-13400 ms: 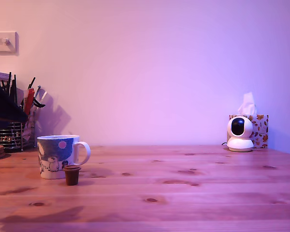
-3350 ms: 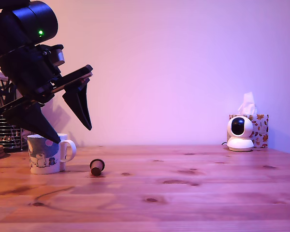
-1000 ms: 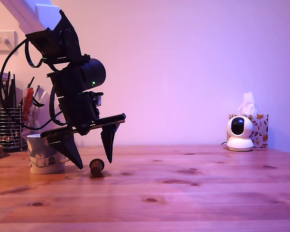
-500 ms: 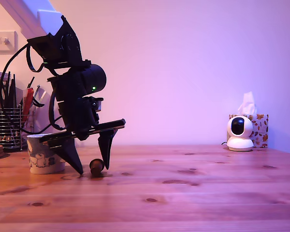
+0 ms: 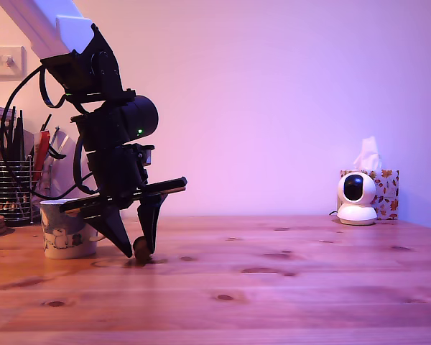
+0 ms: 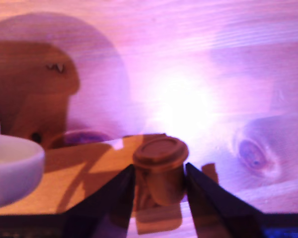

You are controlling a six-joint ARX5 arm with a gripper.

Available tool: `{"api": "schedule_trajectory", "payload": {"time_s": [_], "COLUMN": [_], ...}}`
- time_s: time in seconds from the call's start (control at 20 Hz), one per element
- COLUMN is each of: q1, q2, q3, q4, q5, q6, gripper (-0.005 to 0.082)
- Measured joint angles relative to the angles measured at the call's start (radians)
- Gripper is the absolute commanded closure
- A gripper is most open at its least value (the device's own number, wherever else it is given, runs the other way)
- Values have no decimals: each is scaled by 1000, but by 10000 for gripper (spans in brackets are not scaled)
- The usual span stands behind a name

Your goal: Pick up the coffee capsules on the table and drop them inside the coffee cup

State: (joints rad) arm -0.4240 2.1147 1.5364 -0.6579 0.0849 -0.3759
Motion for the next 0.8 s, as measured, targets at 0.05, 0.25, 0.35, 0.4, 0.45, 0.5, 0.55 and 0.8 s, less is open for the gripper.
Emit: {"api": "schedule_trajectory", "payload": {"time_s": [0.05,0.25,0.35,0.4,0.45,0.5,0.55,0.8], "q1": [0,0,0,0,0,0,0,0], "q2": [0,0,0,0,0,0,0,0], "q3": [0,0,0,0,0,0,0,25], "q4": [0,0,0,0,0,0,-1,-45], "q5": [0,2,3,5,7,11,16,21], "q6": [3,35,38,39,39,39,39,63], "gripper": [563,632,632,632,632,632,632,632]}}
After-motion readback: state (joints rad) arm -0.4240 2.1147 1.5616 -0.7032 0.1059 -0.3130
